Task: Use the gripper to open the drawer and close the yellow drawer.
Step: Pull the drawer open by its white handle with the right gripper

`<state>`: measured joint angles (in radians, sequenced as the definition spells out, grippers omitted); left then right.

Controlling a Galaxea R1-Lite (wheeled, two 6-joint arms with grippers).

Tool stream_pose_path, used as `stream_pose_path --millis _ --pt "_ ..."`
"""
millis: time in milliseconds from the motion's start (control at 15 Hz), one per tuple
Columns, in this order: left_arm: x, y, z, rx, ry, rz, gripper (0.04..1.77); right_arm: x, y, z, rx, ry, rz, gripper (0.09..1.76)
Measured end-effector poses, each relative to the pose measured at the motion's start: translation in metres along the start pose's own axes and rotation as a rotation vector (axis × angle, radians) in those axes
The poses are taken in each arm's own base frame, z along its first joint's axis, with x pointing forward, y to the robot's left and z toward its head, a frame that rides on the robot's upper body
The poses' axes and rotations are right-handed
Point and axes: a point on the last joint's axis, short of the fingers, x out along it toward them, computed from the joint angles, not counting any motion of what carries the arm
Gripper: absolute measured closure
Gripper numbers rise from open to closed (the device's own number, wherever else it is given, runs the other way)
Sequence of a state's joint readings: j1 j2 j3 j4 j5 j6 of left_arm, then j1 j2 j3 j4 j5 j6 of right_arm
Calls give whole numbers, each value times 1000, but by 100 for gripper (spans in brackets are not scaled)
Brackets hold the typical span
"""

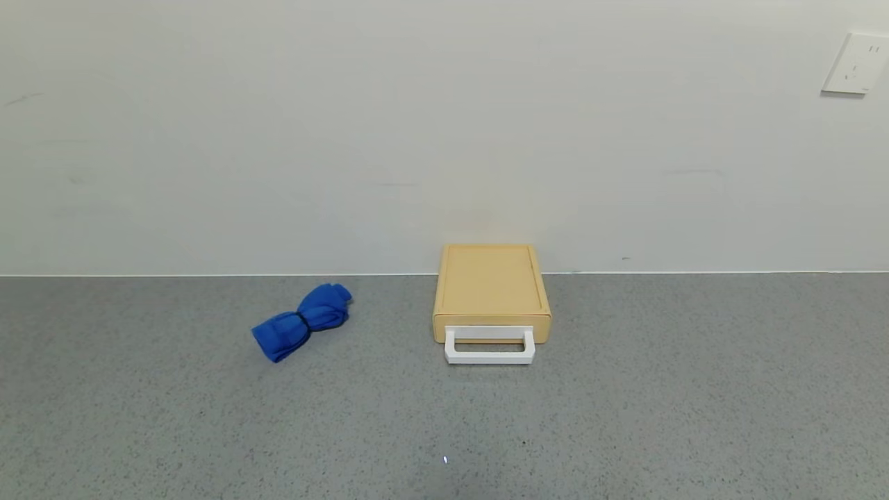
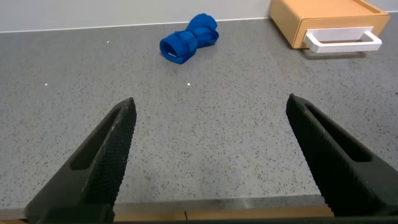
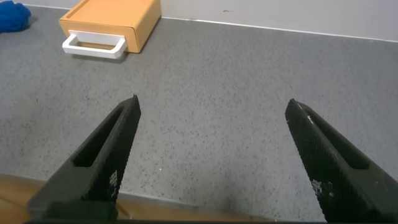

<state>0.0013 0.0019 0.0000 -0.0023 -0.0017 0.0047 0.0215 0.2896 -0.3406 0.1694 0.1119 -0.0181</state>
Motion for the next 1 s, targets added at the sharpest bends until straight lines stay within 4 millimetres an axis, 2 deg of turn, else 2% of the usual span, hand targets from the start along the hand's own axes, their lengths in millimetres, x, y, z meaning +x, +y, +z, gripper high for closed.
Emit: stream_pose_path --millis 200,400,533,733,867,1000 --pt "0 0 0 0 0 0 7 31 -4 54 2 85 32 14" --pt "0 0 0 0 0 0 7 82 -6 108 0 151 80 14" --pt "0 0 0 0 0 0 7 126 -2 133 -4 203 126 14" --pt "0 0 0 0 0 0 7 192 17 157 -14 288 178 14" --pt "0 0 0 0 0 0 7 231 43 164 -6 338 192 14" --pt "0 0 0 0 0 0 7 263 74 162 -8 381 206 14"
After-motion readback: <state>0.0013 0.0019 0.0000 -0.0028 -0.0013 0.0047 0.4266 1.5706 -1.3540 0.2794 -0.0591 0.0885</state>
